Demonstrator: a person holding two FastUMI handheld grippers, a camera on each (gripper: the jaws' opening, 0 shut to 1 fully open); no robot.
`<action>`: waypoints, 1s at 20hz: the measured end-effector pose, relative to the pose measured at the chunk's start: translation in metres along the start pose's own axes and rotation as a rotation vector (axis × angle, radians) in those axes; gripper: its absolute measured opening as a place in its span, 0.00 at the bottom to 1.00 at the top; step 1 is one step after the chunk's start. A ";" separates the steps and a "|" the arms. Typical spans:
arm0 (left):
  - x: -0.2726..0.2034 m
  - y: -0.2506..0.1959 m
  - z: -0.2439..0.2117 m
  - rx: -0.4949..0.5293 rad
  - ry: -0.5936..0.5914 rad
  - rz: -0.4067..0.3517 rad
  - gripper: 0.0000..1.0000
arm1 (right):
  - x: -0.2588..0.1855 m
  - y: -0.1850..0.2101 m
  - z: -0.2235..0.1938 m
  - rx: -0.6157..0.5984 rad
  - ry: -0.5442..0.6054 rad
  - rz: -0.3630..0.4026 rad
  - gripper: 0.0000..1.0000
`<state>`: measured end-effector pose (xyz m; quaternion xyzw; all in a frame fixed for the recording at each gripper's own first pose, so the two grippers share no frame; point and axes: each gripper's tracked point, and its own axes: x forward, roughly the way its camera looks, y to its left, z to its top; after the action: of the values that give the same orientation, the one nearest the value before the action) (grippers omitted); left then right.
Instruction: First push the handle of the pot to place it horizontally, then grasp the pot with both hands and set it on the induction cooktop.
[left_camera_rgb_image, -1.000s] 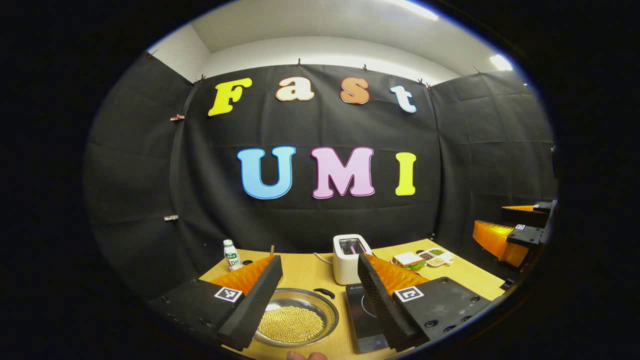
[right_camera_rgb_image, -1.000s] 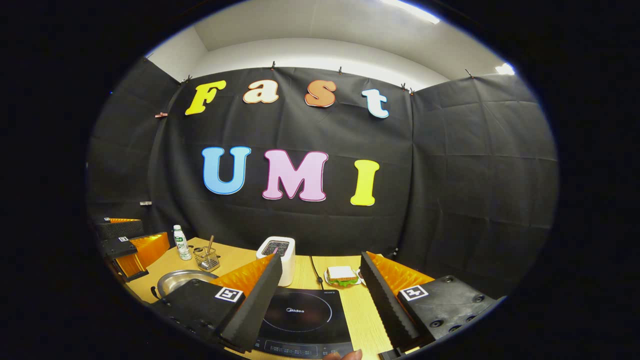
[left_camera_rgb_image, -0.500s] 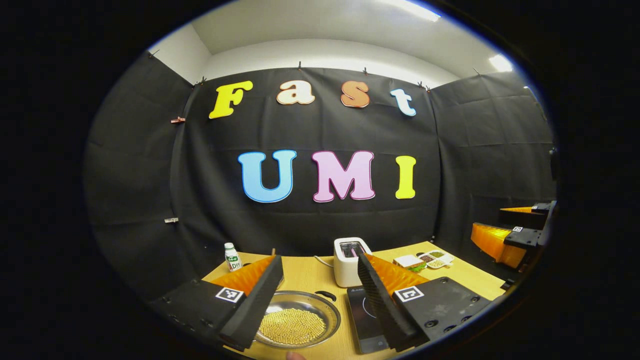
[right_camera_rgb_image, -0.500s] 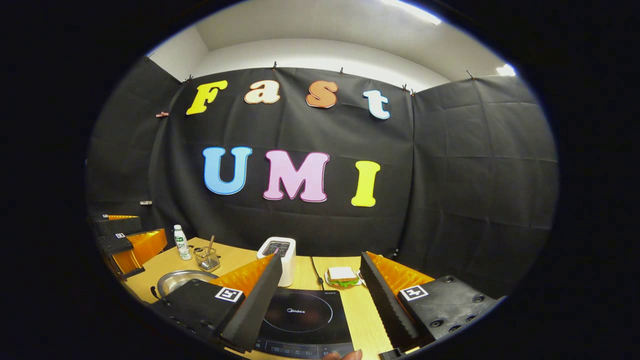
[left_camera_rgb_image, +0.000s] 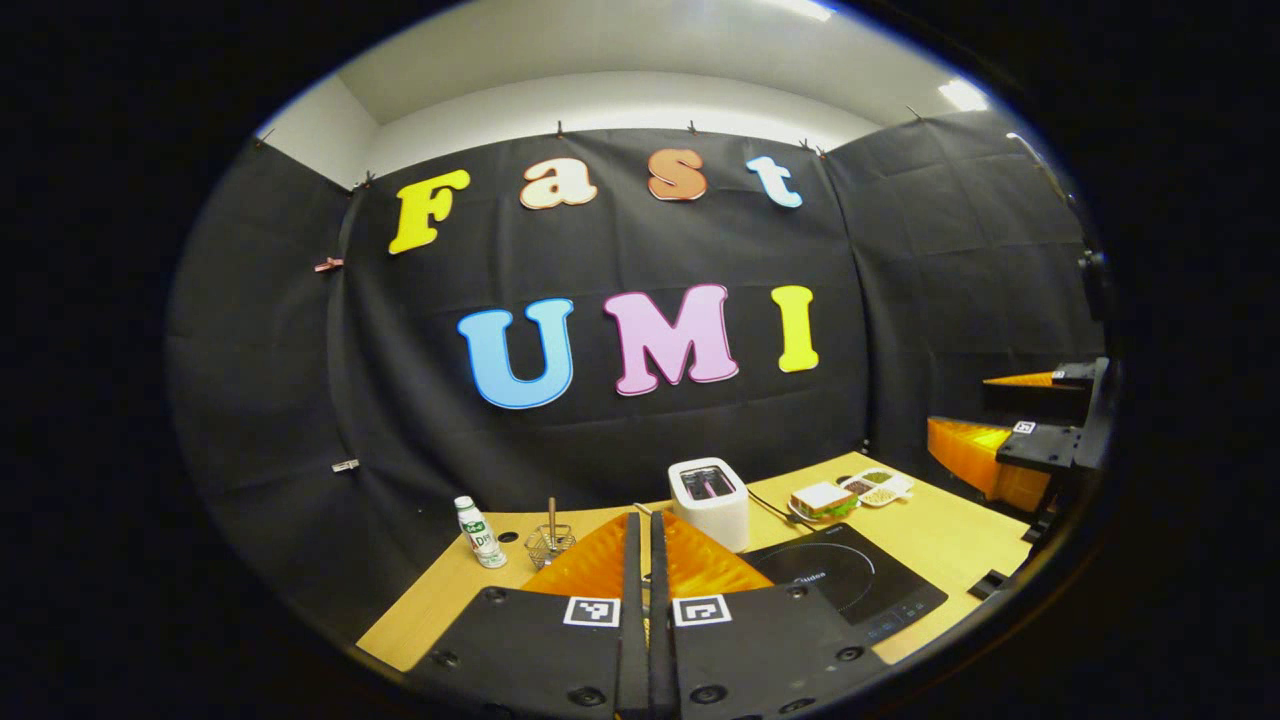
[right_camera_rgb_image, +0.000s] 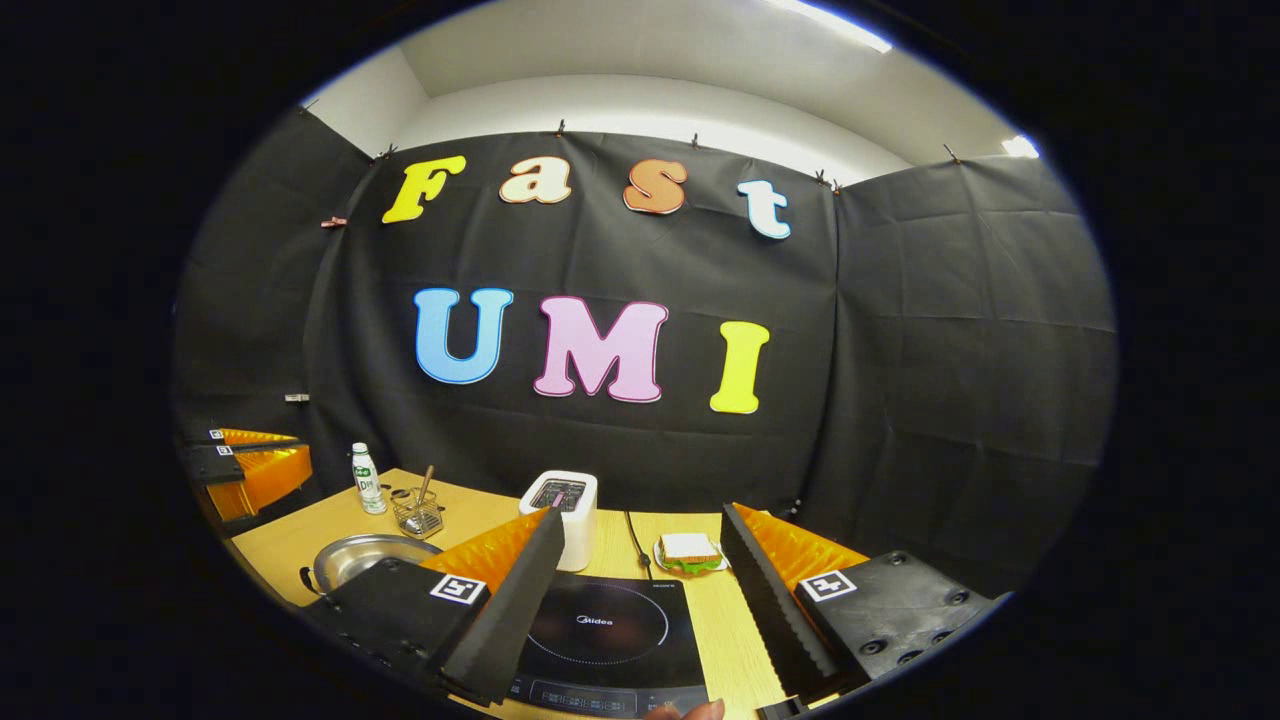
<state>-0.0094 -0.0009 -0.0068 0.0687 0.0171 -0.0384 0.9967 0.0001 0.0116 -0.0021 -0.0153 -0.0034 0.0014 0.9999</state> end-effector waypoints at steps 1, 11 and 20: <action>0.001 -0.007 -0.005 0.011 0.025 -0.032 0.05 | 0.000 0.001 0.000 0.000 0.000 0.002 0.98; -0.020 -0.042 -0.117 -0.037 0.416 -0.275 0.05 | 0.001 0.002 -0.011 -0.005 0.022 0.008 0.98; -0.057 -0.009 -0.214 -0.204 0.798 -0.346 0.05 | 0.006 -0.001 -0.020 -0.005 0.049 -0.002 0.98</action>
<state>-0.0735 0.0243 -0.2181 -0.0245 0.4155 -0.1733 0.8926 0.0059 0.0098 -0.0220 -0.0177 0.0210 0.0002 0.9996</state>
